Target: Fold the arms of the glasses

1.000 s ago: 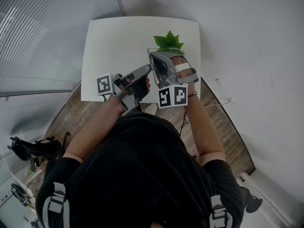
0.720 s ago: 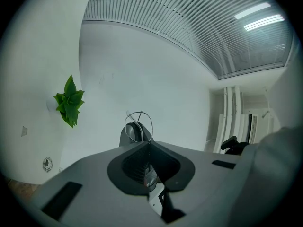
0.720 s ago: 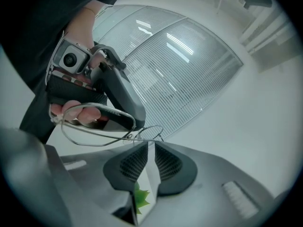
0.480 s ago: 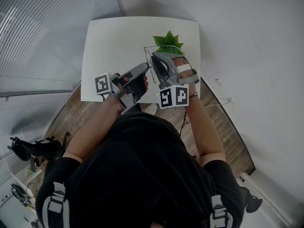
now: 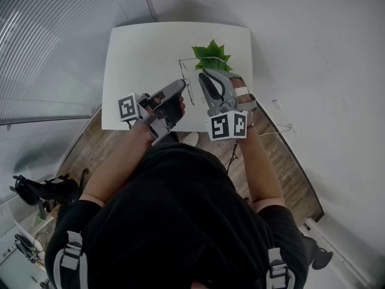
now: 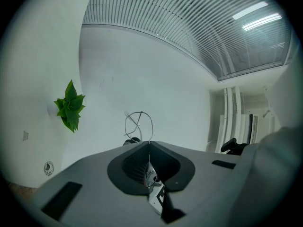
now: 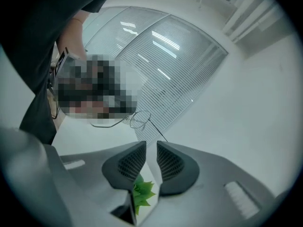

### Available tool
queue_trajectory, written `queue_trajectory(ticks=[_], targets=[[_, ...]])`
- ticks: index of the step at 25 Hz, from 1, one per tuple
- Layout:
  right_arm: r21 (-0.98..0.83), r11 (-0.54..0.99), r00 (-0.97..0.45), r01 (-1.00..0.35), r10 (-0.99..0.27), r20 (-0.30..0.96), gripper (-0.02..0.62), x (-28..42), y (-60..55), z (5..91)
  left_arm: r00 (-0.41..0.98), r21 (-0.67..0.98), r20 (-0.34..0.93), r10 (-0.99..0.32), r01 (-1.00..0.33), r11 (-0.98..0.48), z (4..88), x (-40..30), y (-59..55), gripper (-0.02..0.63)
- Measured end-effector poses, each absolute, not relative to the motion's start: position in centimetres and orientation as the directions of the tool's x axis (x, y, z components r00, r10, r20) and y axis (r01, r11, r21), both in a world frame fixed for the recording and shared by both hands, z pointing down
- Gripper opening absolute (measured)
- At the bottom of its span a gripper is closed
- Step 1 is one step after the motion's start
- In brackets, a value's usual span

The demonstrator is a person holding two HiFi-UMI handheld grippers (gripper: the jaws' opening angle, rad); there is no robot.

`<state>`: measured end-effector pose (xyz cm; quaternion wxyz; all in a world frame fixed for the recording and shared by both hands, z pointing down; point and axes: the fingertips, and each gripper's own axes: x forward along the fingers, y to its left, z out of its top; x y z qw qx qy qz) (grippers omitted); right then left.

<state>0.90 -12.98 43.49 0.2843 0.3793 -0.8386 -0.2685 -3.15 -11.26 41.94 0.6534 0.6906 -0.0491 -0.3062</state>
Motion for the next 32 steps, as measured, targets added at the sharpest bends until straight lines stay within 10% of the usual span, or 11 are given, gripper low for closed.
queue_trajectory(ticks=[32], targets=[[0.529,0.545,-0.452,-0.651,-0.837,0.307,0.105,5.5,-16.3,43.6,0.807,0.931,-0.364,-0.465,0.331,-0.154,41.8,-4.7,-10.7,0.012]])
